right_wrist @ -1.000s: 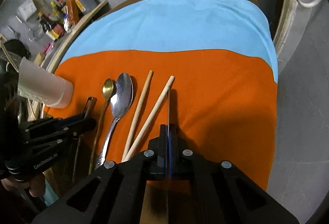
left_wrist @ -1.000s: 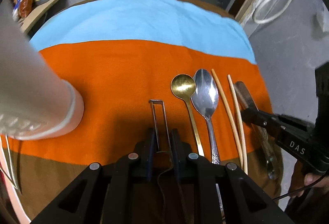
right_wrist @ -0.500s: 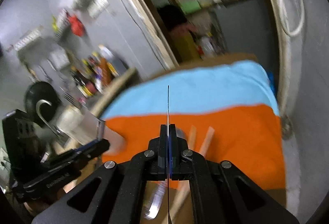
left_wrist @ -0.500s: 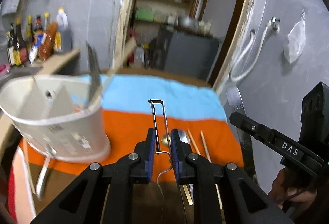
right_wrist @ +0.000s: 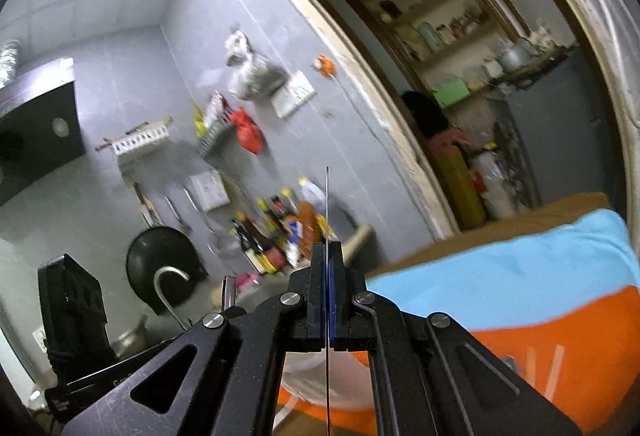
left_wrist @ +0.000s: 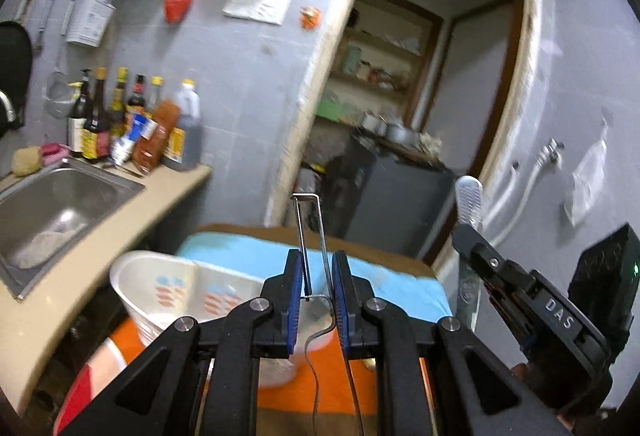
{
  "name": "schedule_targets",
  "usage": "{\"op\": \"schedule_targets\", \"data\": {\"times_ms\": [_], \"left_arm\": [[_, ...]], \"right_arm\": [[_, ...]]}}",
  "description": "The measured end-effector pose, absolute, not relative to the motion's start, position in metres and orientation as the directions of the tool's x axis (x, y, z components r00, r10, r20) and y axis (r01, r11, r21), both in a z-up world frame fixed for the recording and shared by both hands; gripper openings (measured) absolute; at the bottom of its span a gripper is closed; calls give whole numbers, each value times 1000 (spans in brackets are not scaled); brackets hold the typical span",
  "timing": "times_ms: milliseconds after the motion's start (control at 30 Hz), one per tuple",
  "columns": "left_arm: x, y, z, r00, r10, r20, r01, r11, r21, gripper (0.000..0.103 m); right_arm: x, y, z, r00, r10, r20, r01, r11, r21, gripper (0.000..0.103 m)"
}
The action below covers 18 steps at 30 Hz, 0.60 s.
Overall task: Organize utensils
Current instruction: 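Lift the tongs and knife over the white holder and release them inside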
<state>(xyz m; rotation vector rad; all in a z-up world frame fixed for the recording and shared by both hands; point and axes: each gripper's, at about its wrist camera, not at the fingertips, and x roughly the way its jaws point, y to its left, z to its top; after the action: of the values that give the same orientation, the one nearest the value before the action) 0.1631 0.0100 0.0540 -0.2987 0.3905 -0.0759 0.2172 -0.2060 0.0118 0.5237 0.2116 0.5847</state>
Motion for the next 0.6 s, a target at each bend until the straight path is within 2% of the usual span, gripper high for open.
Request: {"op": "schedule_targets", "data": {"times_ms": [333,600], "left_arm": [[187,84,69,958,24,-285,-118,941,-319,14],[217,107,43,942,90,-322,-187,940,-285,14]], "right_arm": [[235,-136,34,808,586,62,-542,698,469,1],[248,-108,13,818,567,93,-540,703,463,1]]}}
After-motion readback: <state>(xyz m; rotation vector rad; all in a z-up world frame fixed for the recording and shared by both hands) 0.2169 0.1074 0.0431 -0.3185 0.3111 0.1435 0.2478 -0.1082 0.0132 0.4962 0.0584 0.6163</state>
